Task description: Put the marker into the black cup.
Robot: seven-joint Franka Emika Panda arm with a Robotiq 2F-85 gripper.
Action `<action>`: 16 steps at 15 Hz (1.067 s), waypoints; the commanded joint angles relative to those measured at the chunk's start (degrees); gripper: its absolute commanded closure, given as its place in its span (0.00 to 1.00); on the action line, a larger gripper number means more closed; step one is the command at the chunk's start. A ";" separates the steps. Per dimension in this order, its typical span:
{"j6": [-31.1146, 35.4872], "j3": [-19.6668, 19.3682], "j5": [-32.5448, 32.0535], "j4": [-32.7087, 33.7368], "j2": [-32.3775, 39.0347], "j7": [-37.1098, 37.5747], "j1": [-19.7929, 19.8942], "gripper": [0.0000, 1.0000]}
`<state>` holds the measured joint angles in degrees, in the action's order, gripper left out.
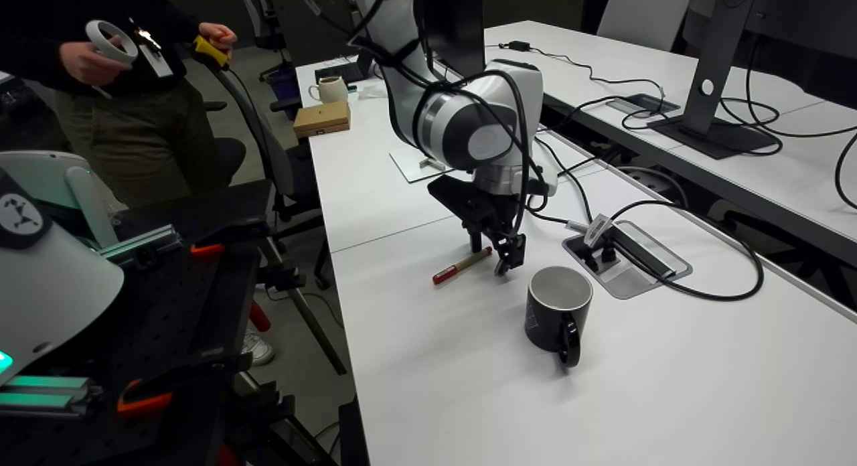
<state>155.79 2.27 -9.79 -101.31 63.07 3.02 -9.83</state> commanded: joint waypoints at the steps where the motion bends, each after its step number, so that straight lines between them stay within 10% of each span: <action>1: -1.44 0.49 1.82 2.99 2.02 -1.40 0.44 0.48; 8: -2.51 0.18 2.29 3.21 1.74 -0.77 0.05 0.99; 16: -2.44 -0.54 2.73 2.71 1.27 0.50 -0.66 1.00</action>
<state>154.22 2.21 -8.42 -99.94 63.41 3.23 -9.85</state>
